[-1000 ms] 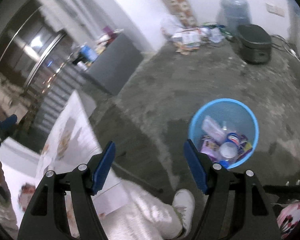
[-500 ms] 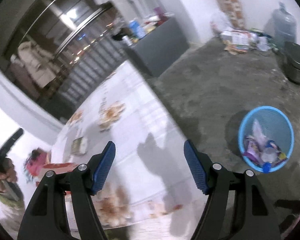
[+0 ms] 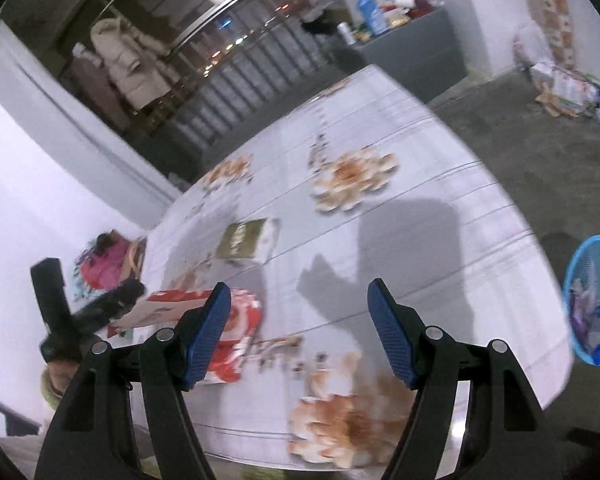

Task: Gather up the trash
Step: 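Move both grippers back to the table toward the white-and-red snack bag, then grasp the large white-and-red snack bag edge with the right gripper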

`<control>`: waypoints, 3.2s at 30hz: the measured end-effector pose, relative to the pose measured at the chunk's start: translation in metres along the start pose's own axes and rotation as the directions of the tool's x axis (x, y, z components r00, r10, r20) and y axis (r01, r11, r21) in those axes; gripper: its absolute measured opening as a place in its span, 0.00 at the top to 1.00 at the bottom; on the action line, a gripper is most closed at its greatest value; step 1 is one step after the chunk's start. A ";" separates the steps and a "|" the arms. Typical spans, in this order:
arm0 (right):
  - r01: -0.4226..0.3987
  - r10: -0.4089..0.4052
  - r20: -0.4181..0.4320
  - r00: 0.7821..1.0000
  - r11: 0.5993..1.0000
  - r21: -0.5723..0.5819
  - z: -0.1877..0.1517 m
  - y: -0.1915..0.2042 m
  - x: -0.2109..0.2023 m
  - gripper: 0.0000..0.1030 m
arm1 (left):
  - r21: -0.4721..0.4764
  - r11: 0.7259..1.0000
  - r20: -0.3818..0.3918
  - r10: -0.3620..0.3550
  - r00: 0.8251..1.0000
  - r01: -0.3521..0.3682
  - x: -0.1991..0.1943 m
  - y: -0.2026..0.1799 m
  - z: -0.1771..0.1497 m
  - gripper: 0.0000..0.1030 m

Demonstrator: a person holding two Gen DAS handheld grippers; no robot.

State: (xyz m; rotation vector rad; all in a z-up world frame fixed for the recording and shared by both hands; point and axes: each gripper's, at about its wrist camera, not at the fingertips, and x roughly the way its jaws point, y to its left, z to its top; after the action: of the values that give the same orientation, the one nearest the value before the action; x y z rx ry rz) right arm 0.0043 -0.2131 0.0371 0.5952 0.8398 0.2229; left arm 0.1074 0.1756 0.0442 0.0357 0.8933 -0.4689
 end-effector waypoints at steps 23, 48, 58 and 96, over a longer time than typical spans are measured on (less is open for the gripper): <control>0.006 -0.032 -0.242 0.970 0.994 -0.107 -0.044 0.044 0.084 0.33 | 0.097 0.988 -0.039 0.123 0.992 -0.119 0.024 -0.037 -0.064 0.35; 0.006 -0.029 -0.263 0.964 0.996 -0.088 -0.051 0.036 0.093 0.33 | 0.091 0.990 -0.032 0.109 0.994 -0.105 0.027 -0.045 -0.067 0.32; 0.114 -0.114 -0.180 0.977 0.993 -0.008 -0.049 0.006 0.059 0.33 | 0.079 0.991 -0.050 -0.102 0.993 0.106 0.039 -0.075 -0.067 0.29; 0.032 -0.032 -0.100 0.994 0.999 -0.003 -0.068 0.000 0.056 0.06 | -0.119 0.970 0.040 -0.207 0.978 0.210 0.027 -0.043 -0.063 0.17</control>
State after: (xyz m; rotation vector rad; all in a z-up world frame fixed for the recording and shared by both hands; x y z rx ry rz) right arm -0.0100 -0.1627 -0.0335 0.5728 0.9457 0.2255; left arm 0.0569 0.1407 -0.0091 -0.1781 0.9020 -0.6081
